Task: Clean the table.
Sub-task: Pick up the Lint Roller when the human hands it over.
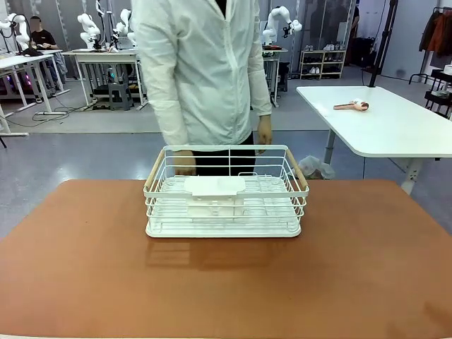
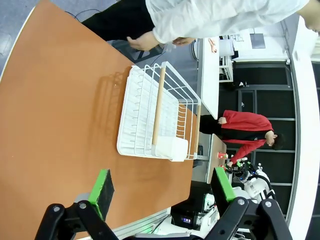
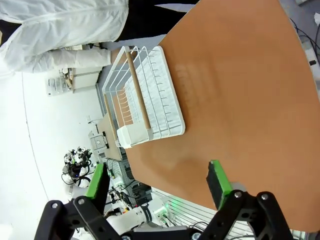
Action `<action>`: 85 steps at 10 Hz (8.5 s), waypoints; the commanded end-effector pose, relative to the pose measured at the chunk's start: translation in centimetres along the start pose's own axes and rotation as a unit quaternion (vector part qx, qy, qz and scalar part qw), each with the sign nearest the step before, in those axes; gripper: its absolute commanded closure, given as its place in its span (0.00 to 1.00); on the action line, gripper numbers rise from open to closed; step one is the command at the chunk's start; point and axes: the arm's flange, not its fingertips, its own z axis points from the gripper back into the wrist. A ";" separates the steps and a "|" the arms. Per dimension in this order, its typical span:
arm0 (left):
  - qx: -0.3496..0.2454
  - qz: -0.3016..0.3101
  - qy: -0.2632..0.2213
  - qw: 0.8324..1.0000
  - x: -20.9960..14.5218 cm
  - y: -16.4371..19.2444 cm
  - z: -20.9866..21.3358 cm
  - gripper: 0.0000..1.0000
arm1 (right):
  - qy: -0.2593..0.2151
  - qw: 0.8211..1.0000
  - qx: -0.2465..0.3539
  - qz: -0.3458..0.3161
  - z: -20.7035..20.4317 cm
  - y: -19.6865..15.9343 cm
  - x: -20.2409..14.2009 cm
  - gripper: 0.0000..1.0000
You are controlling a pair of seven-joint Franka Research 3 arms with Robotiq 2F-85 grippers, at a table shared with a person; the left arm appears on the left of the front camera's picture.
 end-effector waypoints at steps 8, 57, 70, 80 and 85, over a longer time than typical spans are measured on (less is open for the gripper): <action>-0.010 -0.004 0.002 1.000 0.1 0.1 0.2 0.00 | 0.000 1.000 -0.008 0.019 -1.5 1.9 -0.2 0.00; 0.092 0.057 -0.014 0.994 0.3 -7.5 -1.5 0.00 | 0.000 1.000 -0.008 0.019 -1.5 1.9 -0.2 0.00; 0.110 0.115 -0.134 0.978 -7.8 -13.5 -13.3 0.00 | 0.000 1.000 -0.008 0.019 -1.5 1.9 -0.2 0.00; 0.084 0.143 -0.129 0.978 -6.7 -11.9 -15.8 0.24 | 0.000 1.000 -0.008 0.019 -1.5 1.9 -0.2 0.00; 0.071 0.141 -0.137 0.978 -6.0 -11.6 -15.6 0.55 | 0.000 1.000 -0.008 0.019 -1.5 1.9 -0.2 0.00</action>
